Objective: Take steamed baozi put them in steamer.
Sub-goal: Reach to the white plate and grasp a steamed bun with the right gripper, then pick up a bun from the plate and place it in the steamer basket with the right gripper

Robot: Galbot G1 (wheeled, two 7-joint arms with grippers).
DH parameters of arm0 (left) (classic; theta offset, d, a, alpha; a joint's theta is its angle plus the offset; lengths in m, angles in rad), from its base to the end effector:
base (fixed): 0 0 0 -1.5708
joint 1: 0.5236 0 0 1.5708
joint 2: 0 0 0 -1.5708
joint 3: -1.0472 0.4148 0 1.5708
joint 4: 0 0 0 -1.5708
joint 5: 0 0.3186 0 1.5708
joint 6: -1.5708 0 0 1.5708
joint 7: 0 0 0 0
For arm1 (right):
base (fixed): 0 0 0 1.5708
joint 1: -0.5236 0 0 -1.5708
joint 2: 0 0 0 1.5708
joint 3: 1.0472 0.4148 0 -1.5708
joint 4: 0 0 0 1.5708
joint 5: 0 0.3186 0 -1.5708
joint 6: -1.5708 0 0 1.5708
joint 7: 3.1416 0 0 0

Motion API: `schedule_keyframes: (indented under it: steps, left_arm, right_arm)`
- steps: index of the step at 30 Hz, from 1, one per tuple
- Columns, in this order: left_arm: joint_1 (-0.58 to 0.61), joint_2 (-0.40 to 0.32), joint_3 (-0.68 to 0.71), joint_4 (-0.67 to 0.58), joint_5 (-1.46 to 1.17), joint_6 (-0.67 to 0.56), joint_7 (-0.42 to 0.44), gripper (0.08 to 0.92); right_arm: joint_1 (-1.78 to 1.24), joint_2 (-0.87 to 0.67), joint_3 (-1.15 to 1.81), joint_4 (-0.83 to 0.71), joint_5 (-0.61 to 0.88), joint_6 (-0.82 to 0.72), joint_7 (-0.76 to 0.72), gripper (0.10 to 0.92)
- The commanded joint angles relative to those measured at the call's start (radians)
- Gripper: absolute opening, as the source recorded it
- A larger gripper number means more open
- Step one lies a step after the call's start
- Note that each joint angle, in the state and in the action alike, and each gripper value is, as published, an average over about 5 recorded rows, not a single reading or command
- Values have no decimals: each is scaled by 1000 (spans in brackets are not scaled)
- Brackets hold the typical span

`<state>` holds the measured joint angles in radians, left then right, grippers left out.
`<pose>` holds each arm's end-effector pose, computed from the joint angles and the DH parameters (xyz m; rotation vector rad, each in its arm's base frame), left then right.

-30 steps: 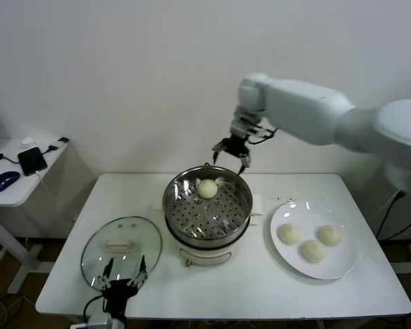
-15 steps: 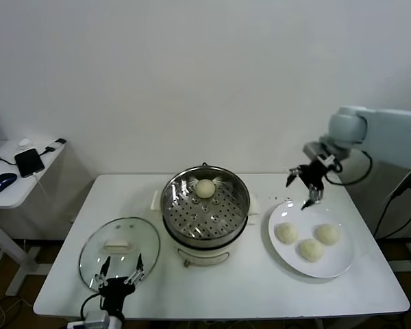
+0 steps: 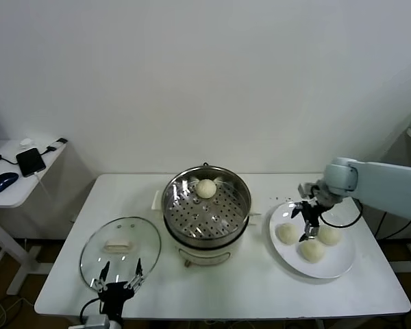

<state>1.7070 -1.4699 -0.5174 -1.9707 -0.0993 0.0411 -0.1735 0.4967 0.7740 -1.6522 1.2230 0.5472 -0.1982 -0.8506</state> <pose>0.0544 0.0275 -0.4086 0.1834 -2.8321 -0.0181 0.5372 -0.2021 -0.1849 1.2954 -1.3698 1.1914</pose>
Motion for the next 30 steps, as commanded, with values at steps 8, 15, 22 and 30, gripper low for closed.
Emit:
schedule_keyframes:
  steps: [8,15,22,30]
  left_arm:
    - [-7,5,-1,9,-6,2,0,823]
    - [-12,7,-3,10,-12,2,0,823]
    - [-12,4,3,3,-12,5,1,823]
    - [-10,3,11,-9,-9,7,0,823]
  right_arm:
    - [-177,69,146,-121,-85,-58,30,823]
    - [-160,69,130,-110,-93,-58,9,813]
    - [-89,44,104,-71,-110,-55,-12,723]
    - [198,26,7,-12,3,-22,-61,688]
